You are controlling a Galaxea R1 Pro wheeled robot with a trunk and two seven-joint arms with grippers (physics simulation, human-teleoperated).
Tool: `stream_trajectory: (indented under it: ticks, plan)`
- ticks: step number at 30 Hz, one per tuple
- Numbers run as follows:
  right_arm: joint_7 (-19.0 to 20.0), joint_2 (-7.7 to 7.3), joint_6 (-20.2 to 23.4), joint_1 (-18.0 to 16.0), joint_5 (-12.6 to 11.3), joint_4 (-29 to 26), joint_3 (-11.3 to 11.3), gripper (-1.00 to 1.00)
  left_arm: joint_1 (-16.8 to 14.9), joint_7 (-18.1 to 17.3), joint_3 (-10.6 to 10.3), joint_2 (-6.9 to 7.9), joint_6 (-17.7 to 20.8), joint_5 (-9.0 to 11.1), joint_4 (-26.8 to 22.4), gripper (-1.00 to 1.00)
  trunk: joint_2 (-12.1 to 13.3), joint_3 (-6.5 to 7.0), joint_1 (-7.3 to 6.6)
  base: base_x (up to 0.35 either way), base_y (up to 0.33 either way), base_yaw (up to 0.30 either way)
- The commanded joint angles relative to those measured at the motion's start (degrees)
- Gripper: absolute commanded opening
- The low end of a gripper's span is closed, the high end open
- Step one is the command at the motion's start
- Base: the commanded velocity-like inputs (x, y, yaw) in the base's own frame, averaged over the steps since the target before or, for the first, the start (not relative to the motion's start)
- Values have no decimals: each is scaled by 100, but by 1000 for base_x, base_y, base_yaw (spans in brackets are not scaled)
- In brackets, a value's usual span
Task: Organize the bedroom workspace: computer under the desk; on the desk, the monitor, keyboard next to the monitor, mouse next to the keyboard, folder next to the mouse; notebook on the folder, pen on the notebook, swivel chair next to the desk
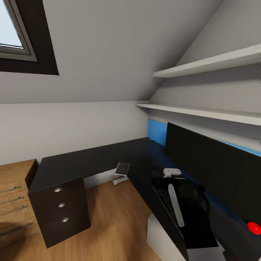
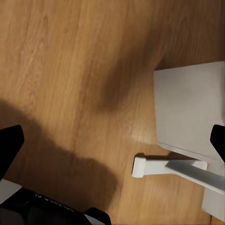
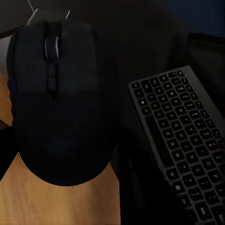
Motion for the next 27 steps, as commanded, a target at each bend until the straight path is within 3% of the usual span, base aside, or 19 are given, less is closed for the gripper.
stream_trajectory:
  ticks: [1, 16, 27]
  plan:
    - [-46, 3, 27, -6, -31, 14, 8, -100, 2, 1, -8, 5, 13, 41, -8, 100, 37, 12, -19, 270, 194, -283]
    - [-46, 3, 27, -6, -39, 185, 36, -100, 2, -12, -8, 5, 13, 41, -8, 100, 639, 282, -348, 259, 208, -66]
    - [-46, 3, 27, -6, -59, 489, 16, -100, 2, -16, -8, 5, 21, 41, 26, 100, 1080, 479, -590, 212, 267, -259]
